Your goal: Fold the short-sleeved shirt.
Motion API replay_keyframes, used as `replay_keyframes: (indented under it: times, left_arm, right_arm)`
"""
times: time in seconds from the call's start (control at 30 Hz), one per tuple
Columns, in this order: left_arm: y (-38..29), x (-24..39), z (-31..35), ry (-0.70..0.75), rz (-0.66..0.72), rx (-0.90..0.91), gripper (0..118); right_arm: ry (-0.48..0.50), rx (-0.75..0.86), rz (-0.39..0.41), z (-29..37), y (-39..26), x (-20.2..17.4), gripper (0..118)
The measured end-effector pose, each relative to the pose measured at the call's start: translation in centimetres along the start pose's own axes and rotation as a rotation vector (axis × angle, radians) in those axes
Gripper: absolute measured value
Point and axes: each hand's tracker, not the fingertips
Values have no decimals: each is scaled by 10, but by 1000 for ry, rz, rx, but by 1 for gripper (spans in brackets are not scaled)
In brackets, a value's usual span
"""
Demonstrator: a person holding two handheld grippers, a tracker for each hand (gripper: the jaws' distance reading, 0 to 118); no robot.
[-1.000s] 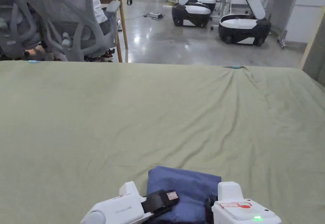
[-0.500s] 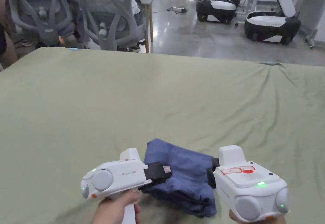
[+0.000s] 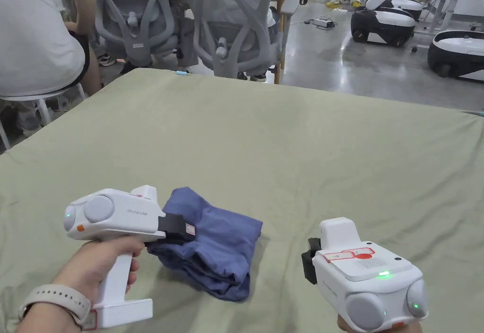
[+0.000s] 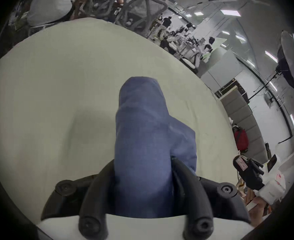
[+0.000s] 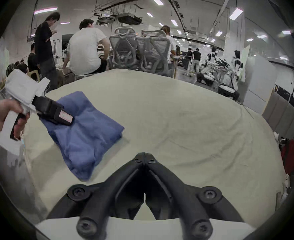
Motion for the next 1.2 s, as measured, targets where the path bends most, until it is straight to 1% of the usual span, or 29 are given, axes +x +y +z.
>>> replay_keyframes:
  times: [0.1, 0.13, 0.2, 0.23, 0.27, 0.3, 0.33, 0.37, 0.43, 0.47, 0.53, 0.6, 0.7, 0.77, 0.83, 0.9, 0.93, 1.0, 1.07, 1.13, 1.2]
  left_arm:
    - [-2, 1, -5, -24, -27, -20, 29]
    - [-2, 3, -5, 1, -41, -17, 35]
    - [-2, 2, 3, 121, -82, 39, 74]
    - [-3, 3, 11, 155, -78, 72, 89]
    - [-1, -1, 21, 178, -64, 92, 98]
    - [2, -4, 32, 192, -26, 104, 94]
    - [4, -6, 43, 211, 4, 119, 84]
    - [5, -4, 52, 225, 23, 132, 65]
    - [2, 6, 65, 279, 14, 171, 17]
    - [-2, 16, 68, 310, -4, 199, 0]
    - [-9, 43, 70, 306, -43, 244, 0]
    - [-23, 86, 65, 238, -99, 270, 0]
    - [-47, 166, 40, 202, -267, 310, 0]
    - [-61, 215, 19, 202, -353, 365, 0]
    - [-78, 272, 7, 181, -433, 460, 0]
    - [-86, 321, -2, 186, -539, 545, 0]
    - [-89, 346, -2, 194, -578, 594, 0]
    - [-93, 388, 6, 182, -609, 704, 0]
    - [-96, 422, 17, 194, -627, 803, 0]
    - [-102, 448, 29, 180, -641, 882, 0]
    - [-109, 464, 37, 204, -660, 901, 0]
  right_arm:
    - [-1, -8, 8, -2, -1, 0, 0]
    - [-2, -9, 10, -2, -1, 1, 0]
    - [-3, -12, 11, 0, -2, 7, 0]
    - [-4, -14, 9, 2, -2, 11, 0]
    - [-10, -12, 7, 6, -3, 14, 0]
    - [-16, -9, 4, 9, -4, 19, 0]
    - [-22, -6, -2, 11, -5, 24, 0]
    - [-25, -5, -10, 13, -6, 29, 0]
    - [-29, 3, -37, 21, -7, 40, 0]
    - [-32, 9, -46, 24, -8, 45, 0]
    - [-40, 30, -71, 37, -8, 60, 0]
    - [-49, 59, -110, 53, -10, 80, 0]
    - [-67, 111, -158, 82, -16, 119, 0]
    - [-111, 145, -184, 101, -22, 148, 0]
    - [-124, 157, -161, 118, -22, 175, 0]
    - [-206, 193, -85, 136, -18, 199, 0]
    - [-244, 224, -66, 145, -16, 211, 0]
    - [-287, 270, -88, 165, -11, 239, 0]
    - [-300, 324, -112, 185, -8, 261, 0]
    - [-341, 381, -93, 204, -4, 278, 0]
    - [-365, 403, -89, 218, -2, 290, 0]
